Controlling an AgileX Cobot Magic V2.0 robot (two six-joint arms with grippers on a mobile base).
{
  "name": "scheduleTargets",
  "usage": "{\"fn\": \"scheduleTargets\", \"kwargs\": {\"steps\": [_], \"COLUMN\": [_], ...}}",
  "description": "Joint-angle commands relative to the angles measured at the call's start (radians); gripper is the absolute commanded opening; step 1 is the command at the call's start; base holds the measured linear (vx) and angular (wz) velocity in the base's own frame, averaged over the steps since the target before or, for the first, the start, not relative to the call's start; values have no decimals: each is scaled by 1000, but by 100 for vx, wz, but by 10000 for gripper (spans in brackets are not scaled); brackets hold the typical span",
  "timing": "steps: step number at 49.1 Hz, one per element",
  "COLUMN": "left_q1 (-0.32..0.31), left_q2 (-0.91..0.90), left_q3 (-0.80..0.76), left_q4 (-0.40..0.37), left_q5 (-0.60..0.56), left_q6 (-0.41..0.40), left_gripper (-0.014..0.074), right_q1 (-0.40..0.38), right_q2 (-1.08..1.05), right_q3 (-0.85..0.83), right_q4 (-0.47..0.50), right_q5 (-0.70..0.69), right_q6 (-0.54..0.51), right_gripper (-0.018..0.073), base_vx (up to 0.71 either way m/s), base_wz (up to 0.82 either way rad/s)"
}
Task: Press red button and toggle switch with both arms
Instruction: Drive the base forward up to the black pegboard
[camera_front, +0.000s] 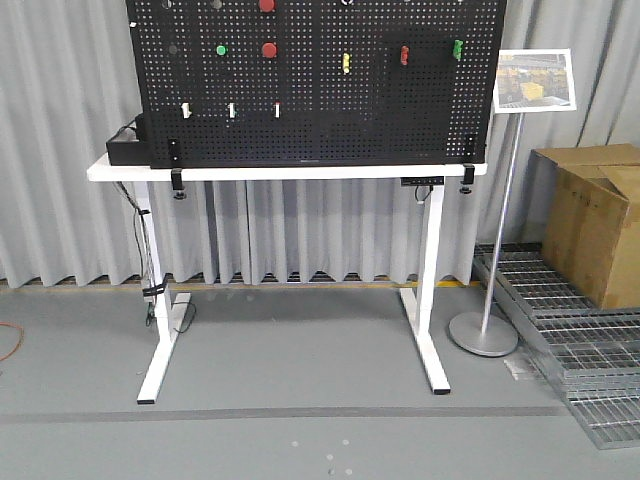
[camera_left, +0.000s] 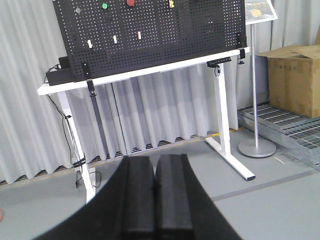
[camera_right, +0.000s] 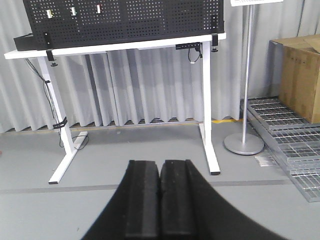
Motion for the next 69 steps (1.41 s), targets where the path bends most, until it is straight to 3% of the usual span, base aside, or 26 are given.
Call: {"fn": "scheduleTargets", "kwargs": {"steps": [1, 40, 69], "left_q1": [0, 0, 0], "left_q2": [4, 4, 4], "left_q3": [35, 35, 34], "left_q4": [-2, -2, -2], "left_q5": [-78, -78, -78], "left_q6": [-8, -8, -8], "left_gripper": [2, 2, 2], "right_q1": [-2, -2, -2], "right_q2": [-16, -16, -16], "right_q3": [11, 11, 11], "right_q4": [-1, -1, -1], "right_q5": [-79, -79, -79], "right_q6": [-9, -9, -9], "right_gripper": [-3, -3, -3], "base_vx": [0, 4, 37], "base_wz": [-1, 0, 1]}}
